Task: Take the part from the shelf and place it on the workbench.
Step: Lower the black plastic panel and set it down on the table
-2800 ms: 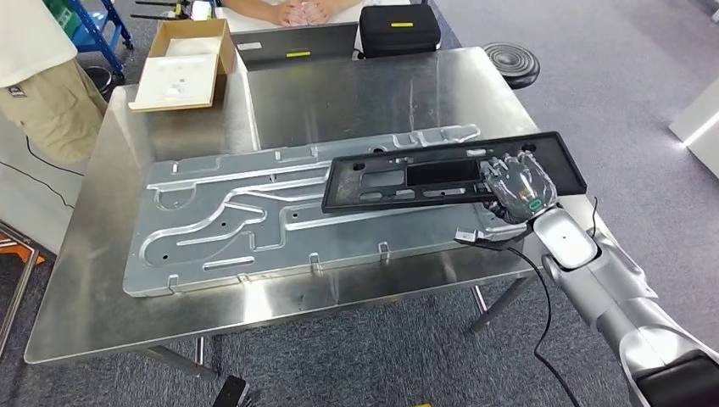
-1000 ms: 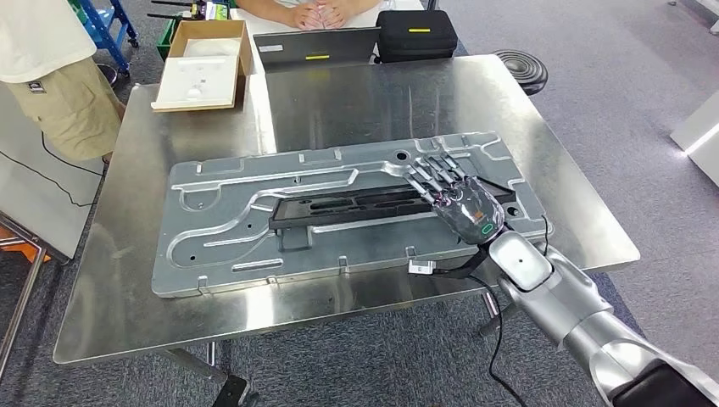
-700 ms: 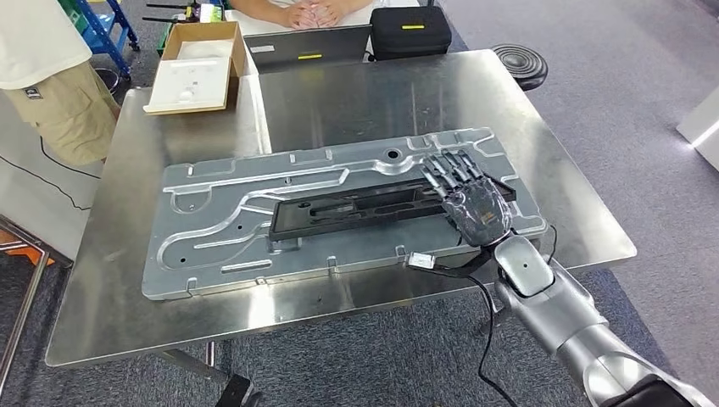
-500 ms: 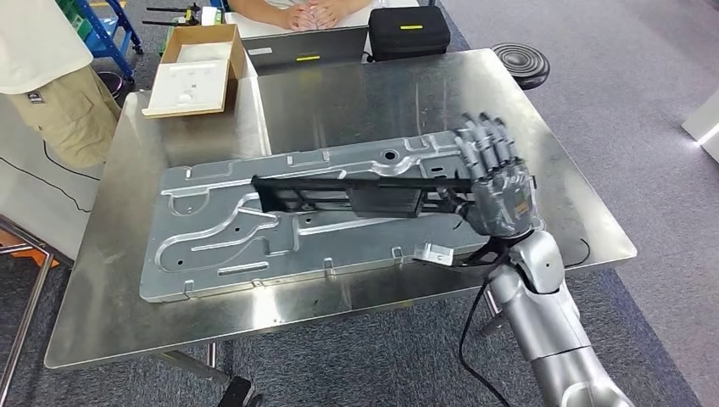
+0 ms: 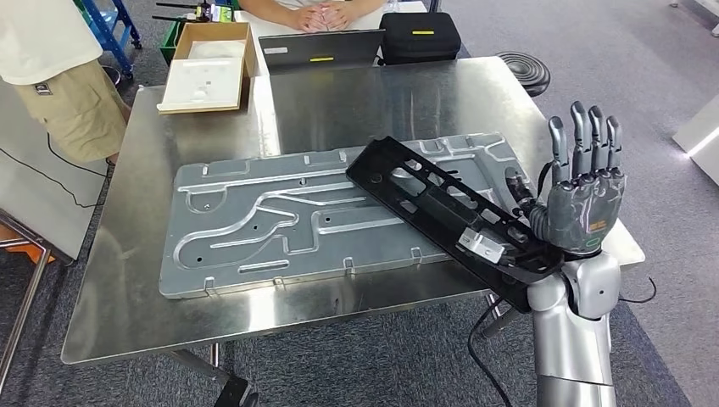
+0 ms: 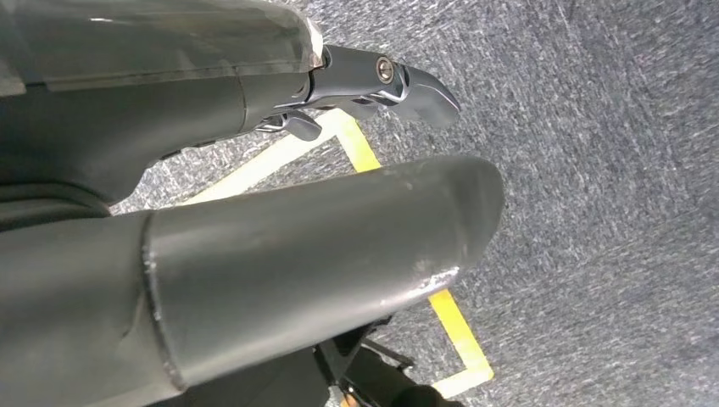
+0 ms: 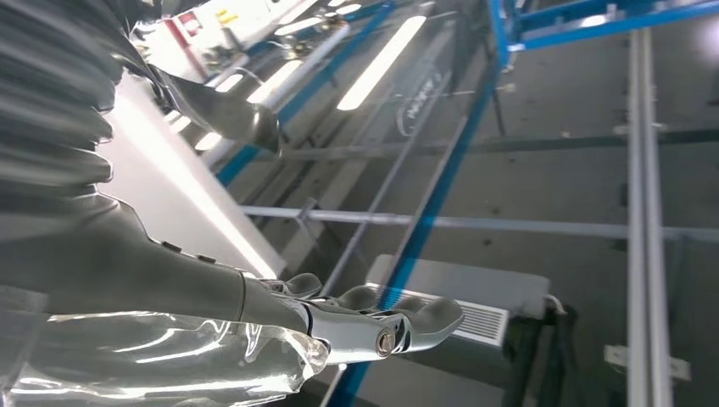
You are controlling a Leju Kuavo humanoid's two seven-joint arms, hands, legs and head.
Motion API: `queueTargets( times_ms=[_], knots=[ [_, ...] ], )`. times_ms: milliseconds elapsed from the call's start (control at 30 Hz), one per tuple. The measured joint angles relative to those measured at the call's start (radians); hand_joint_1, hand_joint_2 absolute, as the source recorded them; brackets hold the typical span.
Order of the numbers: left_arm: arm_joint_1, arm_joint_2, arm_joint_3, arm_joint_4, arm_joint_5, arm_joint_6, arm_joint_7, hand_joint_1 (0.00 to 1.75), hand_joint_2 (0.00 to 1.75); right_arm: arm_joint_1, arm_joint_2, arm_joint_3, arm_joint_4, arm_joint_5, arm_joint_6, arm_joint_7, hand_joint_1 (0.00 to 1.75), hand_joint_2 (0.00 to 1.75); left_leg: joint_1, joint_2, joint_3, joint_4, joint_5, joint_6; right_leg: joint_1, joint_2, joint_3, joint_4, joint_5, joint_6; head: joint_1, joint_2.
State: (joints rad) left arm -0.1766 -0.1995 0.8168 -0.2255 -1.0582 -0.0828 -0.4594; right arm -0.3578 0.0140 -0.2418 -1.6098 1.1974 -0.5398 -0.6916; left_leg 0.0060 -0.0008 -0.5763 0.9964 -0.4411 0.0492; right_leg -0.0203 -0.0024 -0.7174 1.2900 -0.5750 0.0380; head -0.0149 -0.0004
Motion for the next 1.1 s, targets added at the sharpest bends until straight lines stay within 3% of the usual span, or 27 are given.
queueTargets(
  times_ms=[33, 100, 167, 267, 333, 467, 533, 600, 667, 733, 800, 867, 933, 1000, 1067, 1100],
  knots=[
    [0.0, 0.0, -0.001, 0.0, 0.0, 0.0, 0.0, 0.0, 0.0, 0.004, 0.002, -0.008, -0.002, 0.005, 0.0, 0.0, 0.0, 1.75, -0.001, 0.0, 0.001, 0.001, -0.001, -0.001, 0.0, 0.0, 0.019, -0.037, 0.028, -0.002, 0.0, 0.0],
    [0.0, 0.0, -0.002, 0.0, 0.0, 0.0, 0.0, 0.0, 0.0, 0.008, 0.006, -0.019, -0.005, 0.021, 0.0, 0.003, 0.0, 1.75, -0.004, 0.0, 0.003, 0.003, -0.003, -0.004, 0.003, 0.0, 0.09, -0.178, 0.093, -0.011, 0.0, 0.0],
    [-0.001, 0.0, -0.003, 0.0, 0.0, 0.001, 0.0, 0.0, 0.0, 0.011, 0.009, -0.025, -0.009, 0.034, 0.0, 0.007, 0.0, 1.75, -0.008, 0.0, 0.003, 0.005, -0.005, -0.011, 0.007, 0.0, 0.133, -0.268, 0.121, -0.02, 0.0, 0.0],
    [0.0, 0.0, -0.004, 0.0, 0.0, 0.002, 0.0, 0.0, 0.0, 0.015, 0.012, -0.032, -0.012, 0.041, 0.0, 0.01, 0.0, 1.75, -0.008, 0.0, 0.002, 0.005, -0.007, -0.027, 0.008, 0.002, 0.135, -0.28, 0.123, -0.031, 0.0, 0.0],
    [-0.001, 0.001, -0.004, 0.0, 0.0, 0.003, 0.0, 0.0, 0.0, 0.016, 0.016, -0.034, -0.013, 0.04, 0.0, 0.01, 0.0, 1.75, -0.007, 0.0, -0.011, 0.037, -0.033, -0.038, 0.002, 0.001, 0.138, -0.286, 0.128, -0.041, 0.0, 0.0],
    [0.001, 0.001, -0.004, 0.0, 0.002, 0.004, 0.0, 0.0, 0.0, 0.021, 0.025, -0.035, -0.015, 0.022, 0.0, 0.008, 0.0, 1.75, 0.0, 0.0, -0.12, 0.276, -0.148, -0.053, 0.0, 0.001, 0.136, -0.288, 0.131, -0.048, -0.001, 0.0],
    [0.002, 0.001, -0.004, 0.0, 0.002, 0.005, 0.0, 0.0, 0.0, 0.025, 0.027, -0.035, -0.015, 0.019, 0.0, 0.008, 0.0, 1.75, 0.0, 0.0, -0.143, 0.325, -0.159, -0.055, 0.001, 0.001, 0.135, -0.288, 0.131, -0.048, -0.001, 0.0],
    [0.002, 0.001, -0.004, 0.0, 0.002, 0.005, 0.0, 0.0, 0.0, 0.026, 0.027, -0.035, -0.015, 0.018, 0.0, 0.008, 0.0, 1.75, 0.0, 0.0, -0.144, 0.326, -0.157, -0.055, 0.001, 0.001, 0.135, -0.288, 0.131, -0.048, -0.001, 0.0],
    [0.002, 0.001, -0.004, 0.0, 0.002, 0.005, 0.0, 0.0, 0.0, 0.027, 0.028, -0.035, -0.015, 0.017, 0.0, 0.007, 0.0, 1.75, 0.0, 0.0, -0.143, 0.323, -0.152, -0.055, 0.001, 0.001, 0.136, -0.288, 0.131, -0.048, -0.001, 0.0],
    [0.002, 0.001, -0.005, 0.0, 0.002, 0.005, 0.0, 0.0, 0.0, 0.03, 0.03, -0.035, -0.015, 0.012, 0.0, 0.007, 0.0, 1.75, 0.0, 0.0, -0.119, 0.275, -0.117, -0.053, 0.001, 0.002, 0.137, -0.287, 0.131, -0.048, -0.001, 0.0],
    [0.0, 0.002, -0.008, 0.0, 0.003, 0.007, 0.0, 0.0, 0.0, 0.033, 0.034, -0.035, -0.015, 0.005, 0.0, 0.006, 0.0, 1.75, -0.004, -0.001, -0.043, 0.115, -0.048, -0.039, 0.004, 0.004, 0.136, -0.286, 0.13, -0.039, -0.001, 0.0],
    [-0.002, 0.003, -0.01, 0.0, 0.003, 0.008, 0.0, 0.0, 0.0, 0.035, 0.038, -0.035, -0.015, -0.002, 0.0, 0.004, 0.0, 1.75, -0.007, 0.0, 0.012, -0.003, -0.007, -0.023, 0.006, 0.005, 0.136, -0.286, 0.131, -0.023, -0.001, 0.0],
    [-0.002, 0.003, -0.011, 0.0, 0.006, 0.008, 0.0, 0.0, 0.0, 0.04, 0.04, -0.035, -0.019, -0.022, 0.0, 0.001, 0.0, 0.87, -0.003, 0.001, 0.015, -0.013, 0.0, -0.011, 0.005, 0.004, 0.13, -0.269, 0.115, -0.013, -0.001, 0.0],
    [-0.003, 0.003, -0.012, 0.0, 0.013, 0.008, -0.001, 0.0, 0.0, 0.054, 0.045, -0.032, -0.026, -0.058, 0.0, 0.0, 0.0, 0.0, 0.0, 0.001, 0.017, -0.018, 0.005, -0.003, 0.004, 0.003, 0.092, -0.18, 0.059, -0.006, -0.001, 0.0],
    [0.0, 0.003, -0.012, 0.0, 0.022, 0.01, -0.003, 0.0, 0.0, 0.089, 0.058, -0.016, -0.037, -0.102, 0.0, 0.001, 0.0, 0.0, -0.001, 0.001, 0.015, -0.018, 0.005, 0.0, 0.003, 0.003, 0.033, -0.052, 0.0, -0.002, 0.0, 0.0],
    [0.002, 0.003, -0.012, 0.0, 0.027, 0.01, -0.004, 0.0, 0.0, 0.112, 0.065, 0.0, -0.044, -0.12, 0.0, 0.003, 0.0, 0.0, -0.001, 0.001, 0.015, -0.017, 0.005, 0.0, 0.003, 0.003, 0.017, -0.019, -0.006, -0.001, 0.0, 0.0]
  ],
)
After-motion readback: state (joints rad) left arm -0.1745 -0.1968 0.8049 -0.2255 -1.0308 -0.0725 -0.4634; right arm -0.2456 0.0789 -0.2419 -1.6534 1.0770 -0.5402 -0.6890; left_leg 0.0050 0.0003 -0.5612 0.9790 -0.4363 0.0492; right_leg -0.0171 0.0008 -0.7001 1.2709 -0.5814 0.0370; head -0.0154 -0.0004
